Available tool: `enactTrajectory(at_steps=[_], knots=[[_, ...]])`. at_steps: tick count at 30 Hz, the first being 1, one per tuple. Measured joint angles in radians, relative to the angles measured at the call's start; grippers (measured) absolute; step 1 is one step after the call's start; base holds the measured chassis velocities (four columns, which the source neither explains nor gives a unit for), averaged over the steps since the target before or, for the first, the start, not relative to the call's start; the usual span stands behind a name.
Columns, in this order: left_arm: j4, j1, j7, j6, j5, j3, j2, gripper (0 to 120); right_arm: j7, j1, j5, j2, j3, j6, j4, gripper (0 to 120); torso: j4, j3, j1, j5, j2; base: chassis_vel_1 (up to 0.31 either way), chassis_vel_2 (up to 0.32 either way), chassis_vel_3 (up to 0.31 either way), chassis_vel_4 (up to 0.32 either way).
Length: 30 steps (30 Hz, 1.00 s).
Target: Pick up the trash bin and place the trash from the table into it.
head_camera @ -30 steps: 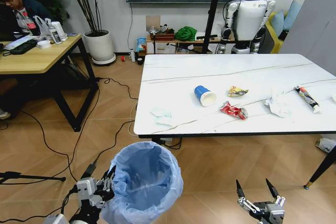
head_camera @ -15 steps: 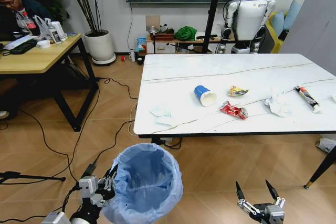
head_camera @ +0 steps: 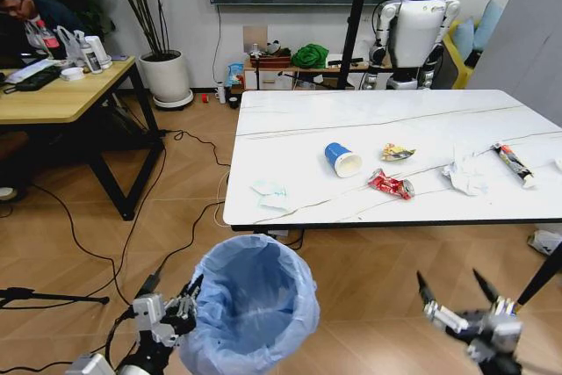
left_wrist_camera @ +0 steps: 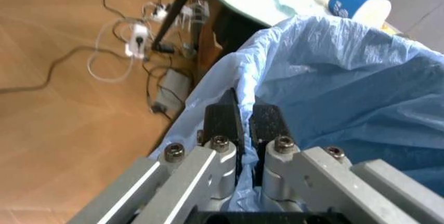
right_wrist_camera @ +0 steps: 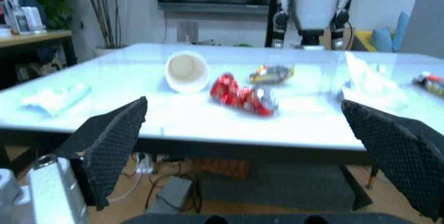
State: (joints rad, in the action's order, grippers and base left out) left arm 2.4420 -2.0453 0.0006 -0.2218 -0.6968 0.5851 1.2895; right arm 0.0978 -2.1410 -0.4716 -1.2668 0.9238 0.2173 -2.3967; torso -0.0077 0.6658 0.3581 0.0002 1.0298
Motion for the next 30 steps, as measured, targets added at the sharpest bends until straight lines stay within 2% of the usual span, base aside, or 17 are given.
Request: enactTrajectory(at_steps=[1,2,4,5,8,9,10,11,14,15,18,20,22,24,26,28,30], knots=[[0.001,-0.005,-0.002,-0.003,-0.003,-0.012,-0.005,0,-0.031,0.012,-0.047,0.088,0.038,-0.032,-0.02,100,0.0005,0.0,0.0,0.0,0.0,0.0,0.0,0.0,0.0],[0.001,-0.005,-0.002,-0.003,-0.003,-0.012,-0.005,0,-0.031,0.012,-0.047,0.088,0.038,-0.032,-0.02,100,0.0005,0.0,0.0,0.0,0.0,0.0,0.0,0.0,0.0],[-0.001,-0.005,-0.003,-0.008,-0.018,-0.027,-0.031,0,-0.043,0.03,-0.112,0.184,0.096,-0.07,-0.03,100,0.0007,0.0,0.0,0.0003,0.0,0.0,0.0,0.0,0.0],[-0.004,-0.004,-0.004,-0.012,-0.034,-0.038,-0.047,0,-0.048,0.052,-0.167,0.24,0.135,-0.1,-0.026,100,-0.0001,0.0,0.0,-0.0001,-0.001,0.0,0.0,0.0,0.0],[-0.008,-0.01,-0.004,-0.014,-0.047,-0.049,-0.055,0,-0.06,0.096,-0.253,0.296,0.167,-0.162,-0.009,100,-0.0003,0.0,0.0,-0.0003,-0.001,0.0,0.0,0.0,0.0],[-0.012,-0.024,-0.002,-0.014,-0.038,-0.058,-0.052,0,-0.08,0.16,-0.36,0.356,0.182,-0.234,0.018,100,-0.0001,0.0,0.0,0.0005,-0.001,0.0,0.0,0.0,0.0],[-0.012,-0.024,-0.002,-0.014,-0.038,-0.058,-0.052,0,-0.08,0.16,-0.36,0.356,0.182,-0.234,0.018,100,-0.0001,0.0,0.0,0.0005,-0.001,0.0,0.0,0.0,0.0],[-0.016,-0.028,0.001,-0.014,-0.025,-0.065,-0.045,0,-0.09,0.203,-0.421,0.396,0.186,-0.266,0.045,100,0.0008,0.0,0.0,0.0005,-0.001,0.0,0.0,0.0,0.0],[-0.019,-0.03,0.002,-0.012,-0.01,-0.07,-0.031,0,-0.097,0.25,-0.49,0.448,0.187,-0.302,0.082,100,0.0003,0.0,0.0,0.0003,-0.001,0.0,0.0,0.0,0.0],[-0.02,-0.037,0.006,-0.009,-0.001,-0.073,-0.015,0,-0.1,0.293,-0.543,0.506,0.173,-0.33,0.122,100,0.0003,0.0,0.0,-0.0001,-0.001,0.0,0.0,0.0,0.0],[-0.026,-0.044,0.012,-0.004,0.011,-0.062,0.007,0,-0.078,0.388,-0.6,0.6,0.11,-0.352,0.226,100,0.0001,-0.001,0.0,0.0,-0.001,0.0,0.0,0.0,0.0],[-0.027,-0.044,0.012,-0.003,0.011,-0.059,0.009,0,-0.069,0.408,-0.605,0.613,0.094,-0.352,0.247,100,0.0001,-0.001,0.0,-0.0001,-0.001,0.0,0.0,0.0,0.0],[-0.027,-0.044,0.015,-0.003,0.008,-0.05,0.022,0,-0.024,0.51,-0.611,0.659,0.008,-0.344,0.345,100,0.0,-0.001,0.0,0.0002,-0.001,0.0,0.0,0.0,0.0],[-0.026,-0.045,0.015,-0.003,0.007,-0.049,0.025,0,-0.019,0.526,-0.611,0.665,-0.007,-0.342,0.359,100,0.0002,-0.001,0.0,0.0,-0.001,0.0,0.0,0.0,0.0],[-0.028,-0.048,0.015,-0.003,0.006,-0.042,0.043,0,0.023,0.652,-0.614,0.691,-0.135,-0.33,0.461,100,0.0002,-0.001,0.0,-0.0001,-0.002,0.0,0.0,0.0,0.0],[-0.029,-0.049,0.015,-0.003,0.007,-0.04,0.046,0,0.025,0.669,-0.615,0.691,-0.154,-0.33,0.47,100,0.0002,-0.001,0.0,-0.0001,-0.002,0.0,0.0,0.0,0.0],[-0.033,-0.053,0.015,-0.003,0.015,-0.036,0.061,0,0.024,0.758,-0.615,0.681,-0.264,-0.332,0.521,100,0.0001,-0.001,0.0,-0.0003,-0.002,0.0,0.0,0.0,0.0]])
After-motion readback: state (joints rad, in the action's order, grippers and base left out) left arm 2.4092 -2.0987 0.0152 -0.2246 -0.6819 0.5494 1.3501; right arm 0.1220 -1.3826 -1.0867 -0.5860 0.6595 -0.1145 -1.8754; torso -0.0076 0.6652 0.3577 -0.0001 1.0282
